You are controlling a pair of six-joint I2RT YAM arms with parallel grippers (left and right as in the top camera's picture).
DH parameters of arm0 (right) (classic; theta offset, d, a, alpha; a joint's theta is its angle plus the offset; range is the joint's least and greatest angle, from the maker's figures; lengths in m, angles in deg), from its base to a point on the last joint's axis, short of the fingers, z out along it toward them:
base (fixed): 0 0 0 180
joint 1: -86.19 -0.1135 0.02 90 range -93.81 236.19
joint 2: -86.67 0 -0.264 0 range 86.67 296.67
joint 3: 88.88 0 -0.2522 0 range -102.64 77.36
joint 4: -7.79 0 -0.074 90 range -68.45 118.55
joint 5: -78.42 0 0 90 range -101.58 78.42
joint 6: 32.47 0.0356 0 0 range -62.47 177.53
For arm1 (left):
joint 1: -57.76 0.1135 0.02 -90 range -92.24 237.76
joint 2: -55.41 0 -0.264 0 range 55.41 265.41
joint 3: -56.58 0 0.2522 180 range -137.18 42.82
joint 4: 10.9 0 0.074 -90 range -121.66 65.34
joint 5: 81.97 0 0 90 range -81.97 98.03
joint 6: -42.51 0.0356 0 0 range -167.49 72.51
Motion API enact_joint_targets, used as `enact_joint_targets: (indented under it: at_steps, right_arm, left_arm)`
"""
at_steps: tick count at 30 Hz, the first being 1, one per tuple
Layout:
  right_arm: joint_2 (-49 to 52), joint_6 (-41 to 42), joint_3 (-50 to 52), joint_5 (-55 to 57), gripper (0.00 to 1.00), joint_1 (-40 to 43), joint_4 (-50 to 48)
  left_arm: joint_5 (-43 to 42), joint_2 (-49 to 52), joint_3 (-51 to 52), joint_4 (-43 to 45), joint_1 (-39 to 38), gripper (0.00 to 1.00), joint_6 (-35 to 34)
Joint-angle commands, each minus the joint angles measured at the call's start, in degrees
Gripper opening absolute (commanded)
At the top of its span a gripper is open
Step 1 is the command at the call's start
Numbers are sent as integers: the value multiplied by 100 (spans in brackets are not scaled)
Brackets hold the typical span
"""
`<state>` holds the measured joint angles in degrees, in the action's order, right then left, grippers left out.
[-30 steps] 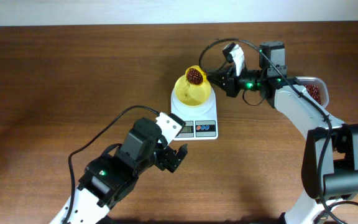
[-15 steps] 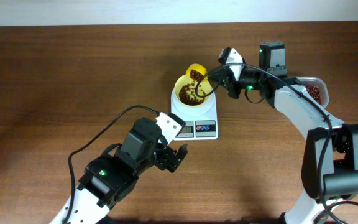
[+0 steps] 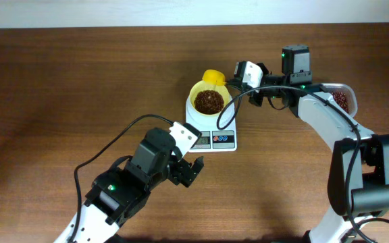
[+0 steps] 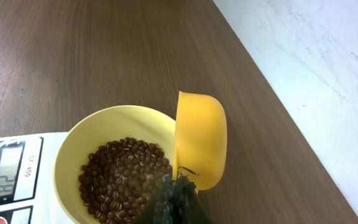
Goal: Scoop item into bowl and weigh 50g on scale
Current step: 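Tip the scoop with the right gripper to pour beans into the bowl, then return the empty scoop with the right gripper to the bean tub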
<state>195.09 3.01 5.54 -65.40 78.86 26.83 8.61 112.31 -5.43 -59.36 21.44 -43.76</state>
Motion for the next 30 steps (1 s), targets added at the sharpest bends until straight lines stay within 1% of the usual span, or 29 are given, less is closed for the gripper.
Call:
enact_joint_targets:
  at_steps: [1, 4, 6, 9, 13, 15, 16, 18, 19, 21, 26, 30]
  right_arm:
    - [72, -210, -9, -103, 4, -22, -15]
    - [72, -173, -9, -197, 4, -22, 50]
    - [70, 299, -9, -404, 4, -22, 44]
    - [70, 1224, -9, -673, 4, -22, 42]
    - [59, 2828, -11, -1054, 4, -20, 4]
    - [59, 4015, -31, -1067, 4, -15, -72]
    - [59, 4979, -35, -1067, 4, 0, -170]
    - [59, 6100, -50, -1067, 4, 46, -334]
    - [59, 6592, -50, -1062, 4, 101, -435]
    - [-7, 7169, -50, -833, 4, 181, -468]
    - [-426, 7654, -50, -380, 4, 446, -417]
    - [-793, 7753, -50, -225, 4, 925, 11]
  left_arm:
    - [-44, 15, 39, -7, -17, 99, 109]
    - [-42, 15, 39, -7, -17, 99, 109]
    - [-42, 15, 39, -7, -17, 99, 109]
    - [-42, 15, 39, -7, -17, 99, 109]
    - [-42, 15, 39, -7, -17, 99, 109]
    - [-42, 15, 39, -7, -17, 99, 109]
    - [-42, 15, 39, -7, -17, 99, 109]
    - [-42, 15, 39, -7, -17, 99, 109]
    - [-42, 15, 39, -7, -17, 99, 109]
    - [-42, 15, 39, -7, -17, 99, 109]
    - [-42, 15, 39, -7, -17, 99, 109]
    - [-42, 15, 39, -7, -17, 99, 109]
